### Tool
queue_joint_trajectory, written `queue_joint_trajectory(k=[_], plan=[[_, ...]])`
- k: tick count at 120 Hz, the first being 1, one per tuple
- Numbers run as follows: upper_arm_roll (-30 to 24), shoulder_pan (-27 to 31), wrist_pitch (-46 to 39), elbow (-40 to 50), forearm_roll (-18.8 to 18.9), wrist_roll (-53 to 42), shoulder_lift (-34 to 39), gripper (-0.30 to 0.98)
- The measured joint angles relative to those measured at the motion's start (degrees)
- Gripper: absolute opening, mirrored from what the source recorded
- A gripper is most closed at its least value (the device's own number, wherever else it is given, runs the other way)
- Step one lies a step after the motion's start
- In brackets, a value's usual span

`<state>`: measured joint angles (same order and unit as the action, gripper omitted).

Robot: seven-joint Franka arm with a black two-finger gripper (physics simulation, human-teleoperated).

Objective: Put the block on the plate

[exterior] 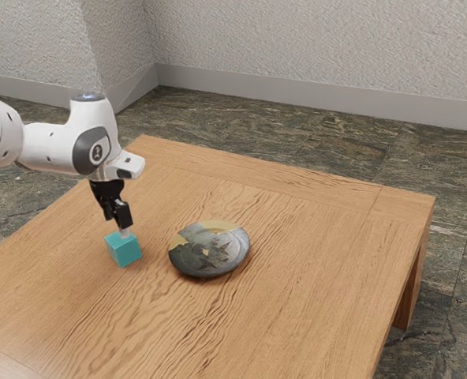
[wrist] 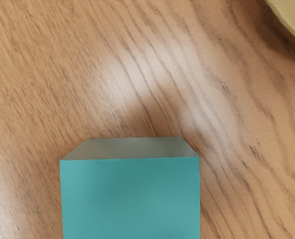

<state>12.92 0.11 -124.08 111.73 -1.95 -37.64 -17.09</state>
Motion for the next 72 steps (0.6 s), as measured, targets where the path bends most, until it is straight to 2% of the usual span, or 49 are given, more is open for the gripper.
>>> queue_joint_trajectory(k=[37, 68, 72], plan=[[-0.02, 0.86, -6.83, 1.94, -3.18, -2.56, -3.43, 0.69], [-0.13, 0.86, -10.29, 3.05, -4.25, -3.83, -5.66, 0.69], [-0.15, 0.86, -10.49, 3.14, -4.31, -3.96, -5.72, 0.64]])
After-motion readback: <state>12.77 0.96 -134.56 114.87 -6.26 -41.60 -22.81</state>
